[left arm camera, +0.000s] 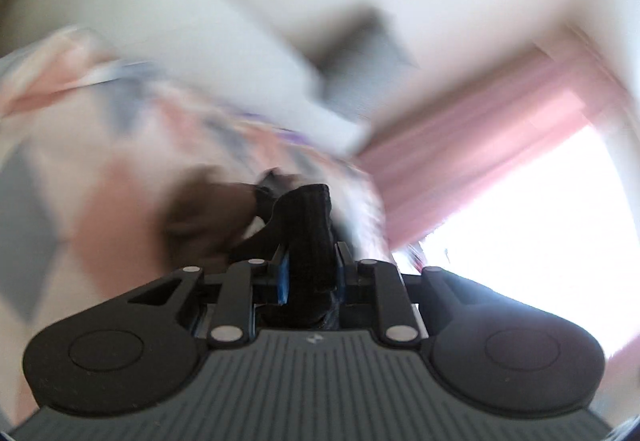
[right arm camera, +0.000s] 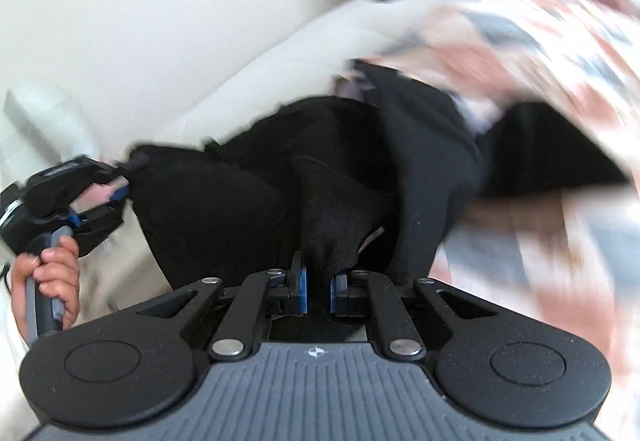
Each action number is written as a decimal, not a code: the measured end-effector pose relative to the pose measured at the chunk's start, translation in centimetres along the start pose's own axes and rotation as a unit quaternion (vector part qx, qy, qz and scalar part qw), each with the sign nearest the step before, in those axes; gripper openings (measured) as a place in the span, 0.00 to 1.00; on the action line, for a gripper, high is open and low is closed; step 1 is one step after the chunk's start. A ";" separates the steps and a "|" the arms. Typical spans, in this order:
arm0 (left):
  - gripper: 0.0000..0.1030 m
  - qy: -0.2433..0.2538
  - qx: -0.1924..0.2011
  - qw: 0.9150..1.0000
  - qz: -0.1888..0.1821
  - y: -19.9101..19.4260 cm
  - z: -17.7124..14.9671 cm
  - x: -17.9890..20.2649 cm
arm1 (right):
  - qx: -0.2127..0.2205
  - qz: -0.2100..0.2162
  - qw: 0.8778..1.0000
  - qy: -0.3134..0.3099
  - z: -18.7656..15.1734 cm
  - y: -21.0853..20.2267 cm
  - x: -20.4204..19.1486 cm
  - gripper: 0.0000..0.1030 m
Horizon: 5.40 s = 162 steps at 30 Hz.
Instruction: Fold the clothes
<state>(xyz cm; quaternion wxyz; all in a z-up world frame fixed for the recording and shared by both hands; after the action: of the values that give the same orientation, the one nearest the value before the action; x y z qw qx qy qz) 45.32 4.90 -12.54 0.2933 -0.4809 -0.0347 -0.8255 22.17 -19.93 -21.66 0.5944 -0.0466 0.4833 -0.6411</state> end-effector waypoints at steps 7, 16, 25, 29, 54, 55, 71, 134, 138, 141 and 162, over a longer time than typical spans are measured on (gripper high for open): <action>0.20 0.196 -0.271 0.933 -0.131 2.7 -19.2 13.3 | -0.128 -0.062 0.976 0.163 -16.2 -6.1 9.3 0.33; 0.18 0.177 -0.463 0.866 -0.062 -1.8 -39.2 8.2 | -0.121 -0.172 0.953 0.216 -25.8 -19.8 18.7 0.57; 0.32 0.132 -0.405 0.904 0.027 -6.9 -37.3 7.9 | -0.016 -0.137 0.958 0.253 -22.2 -23.0 25.2 0.69; 0.33 0.135 -0.397 0.905 0.069 -5.8 -37.4 5.6 | 0.000 -0.117 0.924 0.365 -25.9 -20.4 28.7 0.77; 0.35 0.124 -0.465 0.874 0.066 7.5 -35.7 2.9 | 0.351 -0.305 0.733 0.497 -33.1 -39.6 28.7 0.08; 0.35 0.135 -0.471 0.870 0.057 8.3 -36.3 3.6 | 0.360 -0.334 0.704 0.513 -35.3 -41.3 29.0 0.08; 0.56 0.201 -0.533 0.821 0.047 19.3 -47.9 13.3 | 0.330 -0.333 0.540 0.699 -51.0 -40.6 35.4 0.11; 0.16 -0.039 -0.306 0.906 0.291 14.1 -35.4 -12.9 | 0.308 -0.327 0.513 0.731 -54.3 -37.8 35.9 0.49; 0.01 0.017 -0.325 0.911 0.252 13.9 -33.5 -9.5 | 0.318 -0.341 0.554 0.690 -51.8 -40.5 35.8 0.11; 0.01 0.058 -0.322 0.920 0.215 12.1 -31.8 -6.2 | 0.328 -0.348 0.593 0.648 -49.4 -43.3 35.3 0.09; 0.17 0.170 -0.299 0.851 0.397 0.8 -32.3 -10.2 | 0.130 -0.492 0.557 0.656 -56.0 -44.0 36.7 0.66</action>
<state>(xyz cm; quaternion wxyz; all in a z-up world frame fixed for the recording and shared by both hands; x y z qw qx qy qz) 24.47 -2.08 -38.32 0.4392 -0.3708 0.4577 -0.6784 -55.54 -25.56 -40.48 -0.2958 0.2344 0.5526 -0.7431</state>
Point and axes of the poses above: each gripper's, at about its wrist camera, not at the fingertips, and y roughly the way its jaws point, x to its right, z to its top, the point moved 7 cm from there along y, roughly the way its jaws point, and after that the axes turned 7 degrees about -z, right-handed, at the moved point
